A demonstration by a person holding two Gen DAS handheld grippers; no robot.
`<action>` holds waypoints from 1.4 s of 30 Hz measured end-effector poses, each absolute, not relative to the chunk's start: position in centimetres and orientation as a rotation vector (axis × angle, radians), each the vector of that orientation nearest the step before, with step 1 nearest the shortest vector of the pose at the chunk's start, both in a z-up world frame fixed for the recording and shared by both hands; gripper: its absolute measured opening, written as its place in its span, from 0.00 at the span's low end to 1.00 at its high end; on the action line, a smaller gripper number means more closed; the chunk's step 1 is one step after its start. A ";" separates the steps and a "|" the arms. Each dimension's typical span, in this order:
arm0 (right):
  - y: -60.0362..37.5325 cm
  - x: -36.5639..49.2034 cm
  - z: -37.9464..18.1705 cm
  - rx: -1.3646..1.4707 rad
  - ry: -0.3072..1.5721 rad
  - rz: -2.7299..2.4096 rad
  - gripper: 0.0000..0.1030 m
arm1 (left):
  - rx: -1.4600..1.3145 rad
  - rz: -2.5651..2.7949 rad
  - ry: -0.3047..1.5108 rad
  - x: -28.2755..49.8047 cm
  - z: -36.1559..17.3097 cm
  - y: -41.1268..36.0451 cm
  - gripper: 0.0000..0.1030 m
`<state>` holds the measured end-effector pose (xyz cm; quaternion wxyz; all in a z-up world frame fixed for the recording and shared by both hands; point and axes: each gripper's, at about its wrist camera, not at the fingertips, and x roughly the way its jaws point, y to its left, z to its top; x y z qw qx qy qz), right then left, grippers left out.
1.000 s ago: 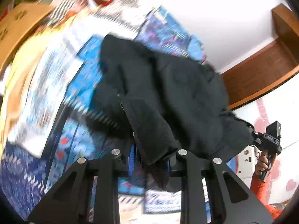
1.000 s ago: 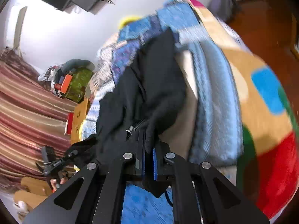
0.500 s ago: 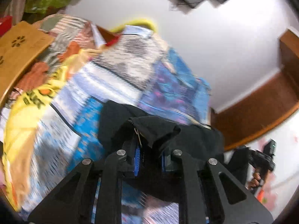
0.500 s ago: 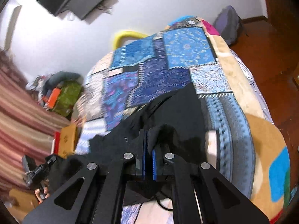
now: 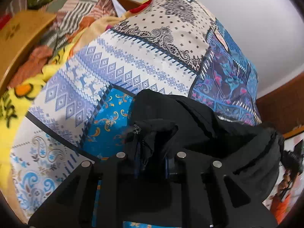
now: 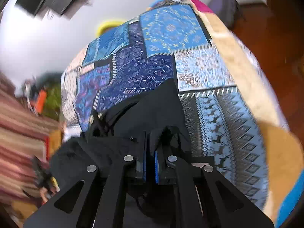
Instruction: Fold large clothes
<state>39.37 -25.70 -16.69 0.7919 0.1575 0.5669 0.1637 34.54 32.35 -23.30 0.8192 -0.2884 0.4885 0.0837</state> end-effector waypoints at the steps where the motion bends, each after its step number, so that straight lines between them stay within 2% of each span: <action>1: -25.3 39.2 -16.3 0.285 1.221 0.348 0.07 | -0.598 0.181 1.039 34.3 -22.9 32.2 0.18; 5: -23.9 37.6 -14.3 0.128 1.206 0.302 0.14 | -0.564 0.199 1.009 32.8 -20.1 32.1 0.25; 7: -23.3 36.5 -13.0 0.054 1.162 0.278 0.28 | -0.538 0.217 1.004 32.2 -19.0 31.9 0.29; 10: -22.9 34.6 -10.5 -0.003 1.060 0.281 0.53 | -0.465 0.271 0.980 31.2 -17.0 31.4 0.43; 12: -22.6 33.6 -9.2 -0.017 1.019 0.298 0.58 | -0.435 0.295 0.936 30.4 -15.4 31.2 0.48; 20: -19.5 29.6 -5.3 -0.085 0.909 0.398 0.60 | -0.315 0.223 0.830 27.9 -8.9 26.7 0.53; 22: -18.3 29.0 -5.3 -0.101 0.894 0.413 0.64 | -0.264 0.187 0.831 27.9 -8.3 24.5 0.56; 25: -16.5 28.4 -5.8 -0.137 0.875 0.439 0.65 | -0.192 0.132 0.842 28.0 -8.2 21.0 0.56; 33: -11.8 28.0 -10.3 -0.224 0.921 0.519 0.65 | -0.116 -0.034 0.907 30.3 -11.3 13.6 0.56; 40: -9.5 29.0 -15.9 -0.337 1.003 0.502 0.65 | -0.095 -0.036 1.000 34.4 -16.7 11.3 0.56; 42: -9.3 29.4 -17.1 -0.353 1.026 0.494 0.65 | -0.075 -0.018 0.999 35.2 -17.9 11.1 0.59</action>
